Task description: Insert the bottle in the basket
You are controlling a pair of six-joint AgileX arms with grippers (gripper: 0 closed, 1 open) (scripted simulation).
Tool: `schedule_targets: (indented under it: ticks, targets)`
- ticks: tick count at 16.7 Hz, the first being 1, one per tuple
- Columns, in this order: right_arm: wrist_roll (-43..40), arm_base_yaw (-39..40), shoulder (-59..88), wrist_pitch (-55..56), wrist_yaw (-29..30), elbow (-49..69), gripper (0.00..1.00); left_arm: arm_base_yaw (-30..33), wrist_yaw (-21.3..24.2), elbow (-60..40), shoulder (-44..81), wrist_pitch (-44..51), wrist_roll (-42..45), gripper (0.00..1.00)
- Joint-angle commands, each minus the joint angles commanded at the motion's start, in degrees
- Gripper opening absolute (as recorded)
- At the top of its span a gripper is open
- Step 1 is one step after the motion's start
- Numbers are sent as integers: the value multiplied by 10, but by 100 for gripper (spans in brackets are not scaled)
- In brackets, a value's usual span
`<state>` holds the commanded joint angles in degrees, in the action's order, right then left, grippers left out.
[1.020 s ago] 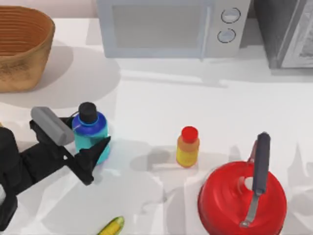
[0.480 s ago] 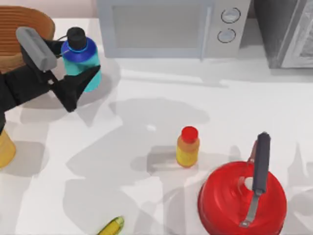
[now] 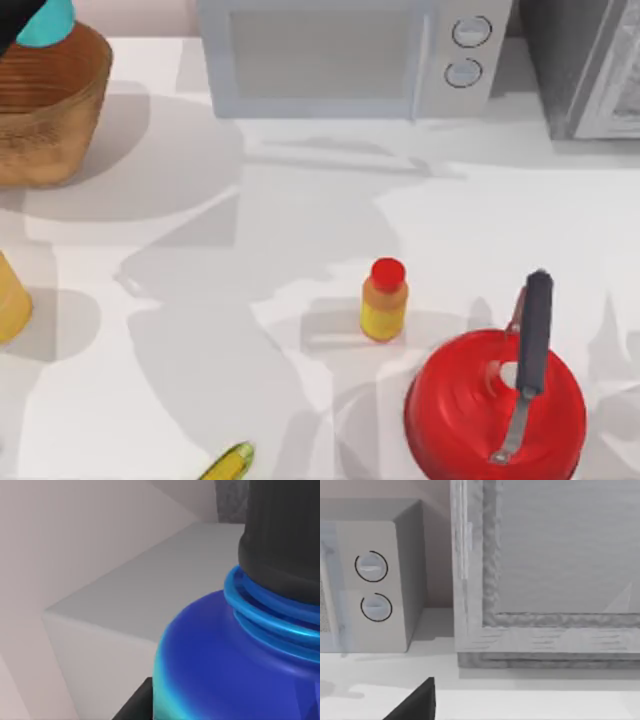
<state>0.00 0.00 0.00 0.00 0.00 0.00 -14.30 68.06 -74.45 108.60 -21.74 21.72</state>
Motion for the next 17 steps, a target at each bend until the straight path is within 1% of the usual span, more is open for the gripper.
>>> schedule_targets:
  ticks: [4, 6, 8, 10, 13, 17]
  targets:
    - [0, 0, 0, 0, 0, 0, 100, -84, 42, -119, 26, 175, 25, 0]
    - [0, 0, 0, 0, 0, 0, 100, -115, 55, -163, 38, 239, 34, 0]
    - [0, 0, 0, 0, 0, 0, 100, -135, 62, -193, 47, 279, 41, 0]
    - [0, 0, 0, 0, 0, 0, 100, -143, 64, -205, 50, 295, 44, 0]
    - [0, 0, 0, 0, 0, 0, 100, -143, 64, -205, 50, 295, 44, 0]
    - [0, 0, 0, 0, 0, 0, 100, -130, 56, -200, 54, 272, 35, 0]
